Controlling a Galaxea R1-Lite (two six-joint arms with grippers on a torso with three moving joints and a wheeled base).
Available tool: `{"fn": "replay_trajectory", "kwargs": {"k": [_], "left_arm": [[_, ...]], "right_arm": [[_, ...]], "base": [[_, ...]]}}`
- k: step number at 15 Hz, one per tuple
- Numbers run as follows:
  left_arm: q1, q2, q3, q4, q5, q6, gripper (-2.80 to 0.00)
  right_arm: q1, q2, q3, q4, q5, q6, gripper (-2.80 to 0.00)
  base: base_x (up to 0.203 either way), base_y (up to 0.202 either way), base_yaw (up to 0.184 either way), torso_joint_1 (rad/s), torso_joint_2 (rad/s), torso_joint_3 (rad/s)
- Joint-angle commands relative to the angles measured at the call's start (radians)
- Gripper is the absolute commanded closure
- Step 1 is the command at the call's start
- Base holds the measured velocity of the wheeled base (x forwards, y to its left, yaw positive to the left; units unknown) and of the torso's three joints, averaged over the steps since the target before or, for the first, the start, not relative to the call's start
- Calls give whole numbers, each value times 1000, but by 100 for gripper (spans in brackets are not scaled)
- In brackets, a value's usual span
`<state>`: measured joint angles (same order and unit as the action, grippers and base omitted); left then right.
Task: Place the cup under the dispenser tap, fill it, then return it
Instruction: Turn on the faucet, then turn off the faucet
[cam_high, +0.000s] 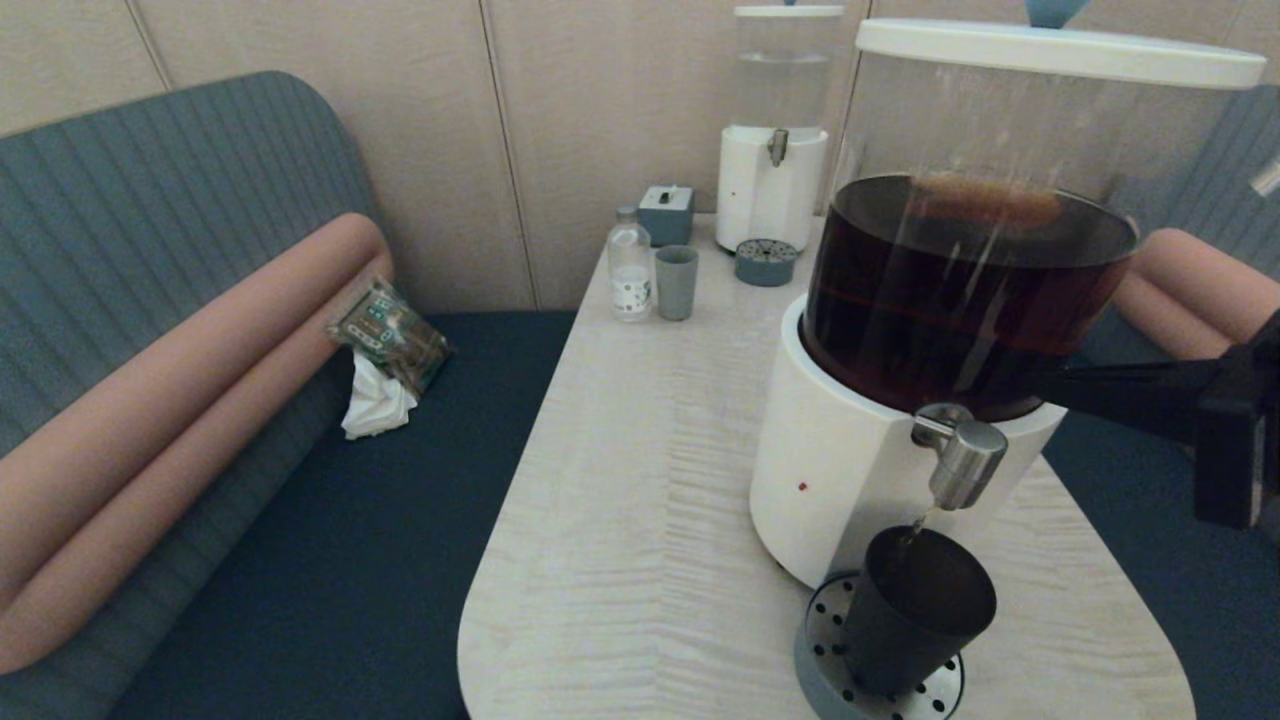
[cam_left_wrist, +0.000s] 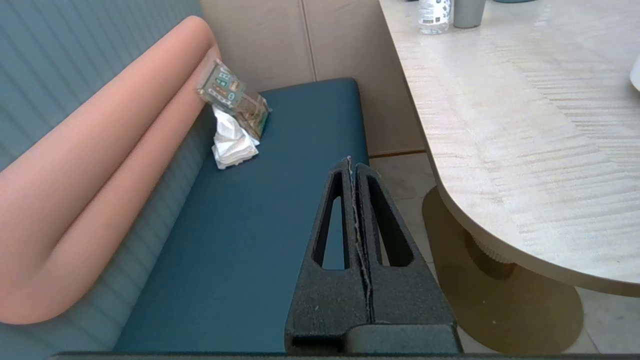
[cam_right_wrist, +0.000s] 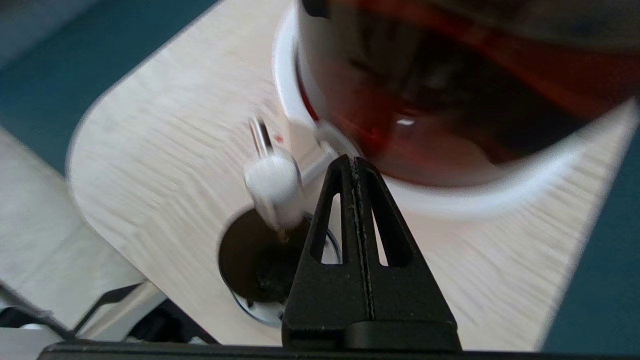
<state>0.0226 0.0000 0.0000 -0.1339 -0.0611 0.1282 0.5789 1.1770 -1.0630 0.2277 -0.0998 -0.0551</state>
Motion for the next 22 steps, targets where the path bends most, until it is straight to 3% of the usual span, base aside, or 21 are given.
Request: {"fn": "replay_trajectory", "kwargs": {"k": [1, 3, 7, 12, 20, 22], "left_arm": [[0, 2, 40, -1, 0, 1, 0], [0, 2, 40, -1, 0, 1, 0], [0, 2, 40, -1, 0, 1, 0], [0, 2, 40, -1, 0, 1, 0], [0, 2, 40, -1, 0, 1, 0], [0, 2, 40, -1, 0, 1, 0]], "right_arm": [[29, -73, 31, 3, -60, 1, 0], [14, -106, 60, 4, -139, 4, 0], [-122, -173, 80, 46, -164, 4, 0], [-173, -310, 205, 67, -171, 9, 0], [-304, -521, 262, 120, -166, 17, 0], [-315, -542, 269, 120, -164, 57, 0]], "base": [[0, 0, 0, 0, 0, 0], [0, 0, 0, 0, 0, 0], [0, 0, 0, 0, 0, 0], [0, 0, 0, 0, 0, 0], [0, 0, 0, 0, 0, 0], [0, 0, 0, 0, 0, 0]]}}
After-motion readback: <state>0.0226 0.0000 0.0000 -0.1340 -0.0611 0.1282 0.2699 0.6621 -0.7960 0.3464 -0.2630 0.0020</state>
